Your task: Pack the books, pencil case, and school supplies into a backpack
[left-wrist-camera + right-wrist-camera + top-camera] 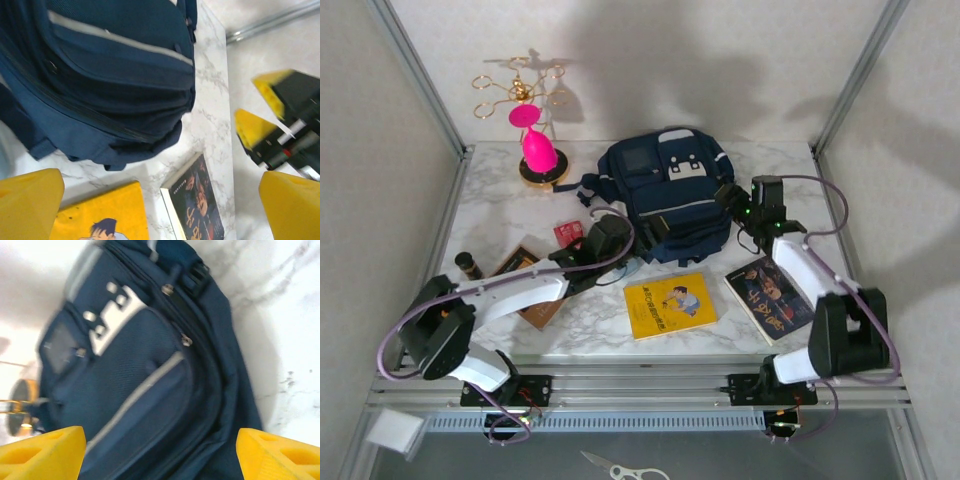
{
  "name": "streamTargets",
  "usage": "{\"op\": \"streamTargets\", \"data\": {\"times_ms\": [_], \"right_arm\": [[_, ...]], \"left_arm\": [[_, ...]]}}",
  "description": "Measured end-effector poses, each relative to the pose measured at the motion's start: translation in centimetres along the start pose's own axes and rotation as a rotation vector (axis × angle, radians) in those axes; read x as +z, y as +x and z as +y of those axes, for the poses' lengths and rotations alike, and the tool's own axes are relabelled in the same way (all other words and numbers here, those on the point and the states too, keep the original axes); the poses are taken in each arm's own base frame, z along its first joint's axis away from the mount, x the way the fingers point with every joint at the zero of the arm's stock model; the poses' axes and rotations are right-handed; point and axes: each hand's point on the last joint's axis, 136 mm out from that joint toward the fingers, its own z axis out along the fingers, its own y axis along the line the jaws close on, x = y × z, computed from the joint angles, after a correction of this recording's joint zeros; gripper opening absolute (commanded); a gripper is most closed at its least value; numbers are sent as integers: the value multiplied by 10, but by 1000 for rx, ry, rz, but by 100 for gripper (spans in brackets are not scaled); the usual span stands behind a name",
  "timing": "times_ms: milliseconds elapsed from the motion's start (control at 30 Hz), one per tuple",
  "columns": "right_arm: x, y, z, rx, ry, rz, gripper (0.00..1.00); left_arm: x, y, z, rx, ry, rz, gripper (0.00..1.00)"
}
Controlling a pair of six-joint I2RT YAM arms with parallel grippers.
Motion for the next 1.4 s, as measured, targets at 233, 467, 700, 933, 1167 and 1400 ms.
{"op": "streamTargets", "data": {"times_ms": [233, 467, 700, 933, 1167, 1400], "right_arm": [[61, -4, 2, -104, 19, 112, 71], [107, -16, 5, -148, 37, 141, 62], [138, -4, -7, -170, 78, 223, 26], [116, -4, 9, -147, 4, 221, 0], [63, -15, 32, -36, -85, 136, 0], [36, 22, 54, 78, -77, 76, 6]], "left_arm": [[37, 31, 8, -27, -47, 50, 99], [65, 38, 8, -27, -73, 55, 99], [84, 39, 18, -18, -102, 42, 92], [94, 21, 43, -5, -162, 5, 79], [96, -18, 61, 45, -189, -47, 76], [92, -89, 87, 121, -229, -147, 82]]}}
